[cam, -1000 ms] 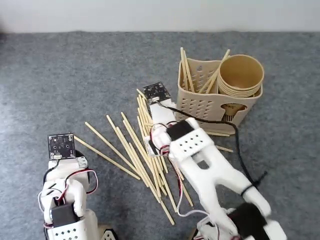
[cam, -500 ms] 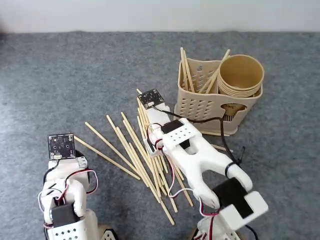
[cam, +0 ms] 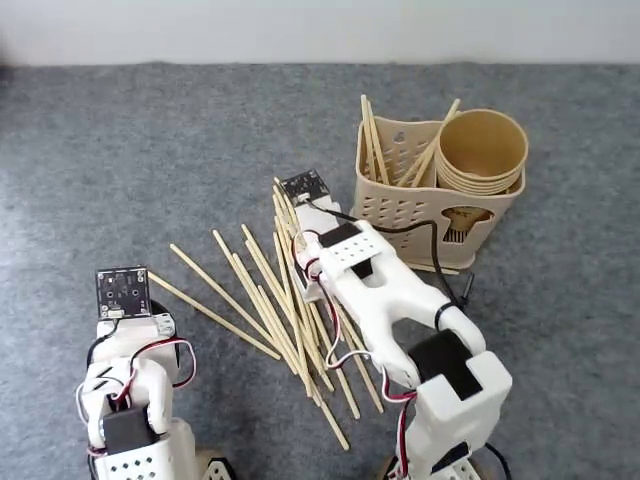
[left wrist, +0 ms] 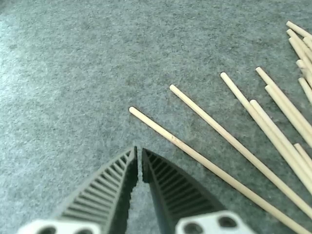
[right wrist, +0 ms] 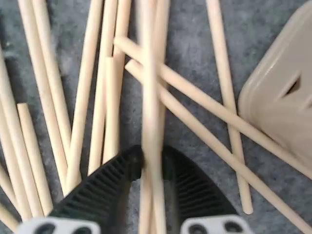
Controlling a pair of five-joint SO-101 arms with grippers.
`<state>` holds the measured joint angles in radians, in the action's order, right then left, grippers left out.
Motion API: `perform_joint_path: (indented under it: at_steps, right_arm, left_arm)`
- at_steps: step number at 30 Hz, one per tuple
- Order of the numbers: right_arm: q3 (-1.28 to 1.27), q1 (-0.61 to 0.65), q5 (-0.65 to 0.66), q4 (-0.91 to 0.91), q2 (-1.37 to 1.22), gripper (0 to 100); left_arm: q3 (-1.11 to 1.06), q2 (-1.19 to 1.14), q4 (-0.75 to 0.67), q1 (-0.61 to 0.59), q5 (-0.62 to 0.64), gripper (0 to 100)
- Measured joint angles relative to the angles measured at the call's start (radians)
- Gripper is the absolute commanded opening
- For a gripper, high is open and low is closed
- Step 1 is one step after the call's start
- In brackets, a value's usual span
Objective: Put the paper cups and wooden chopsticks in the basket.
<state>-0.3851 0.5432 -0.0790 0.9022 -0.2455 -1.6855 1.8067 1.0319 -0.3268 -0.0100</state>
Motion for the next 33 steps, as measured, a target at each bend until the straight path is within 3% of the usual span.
perform_joint_path:
  at_steps: [13,24,33]
  right_arm:
    - [0.012,0.003,0.08,0.11,0.054,0.8]
    - [0.012,0.006,0.083,0.313,0.509,0.8]
    - [0.012,0.006,0.083,0.338,0.761,0.8]
  left_arm:
    - [0.0,0.0,0.0,0.0,0.0,2]
    - [0.0,0.0,0.0,0.0,0.0,2]
    - [0.0,0.0,0.0,0.0,0.0,2]
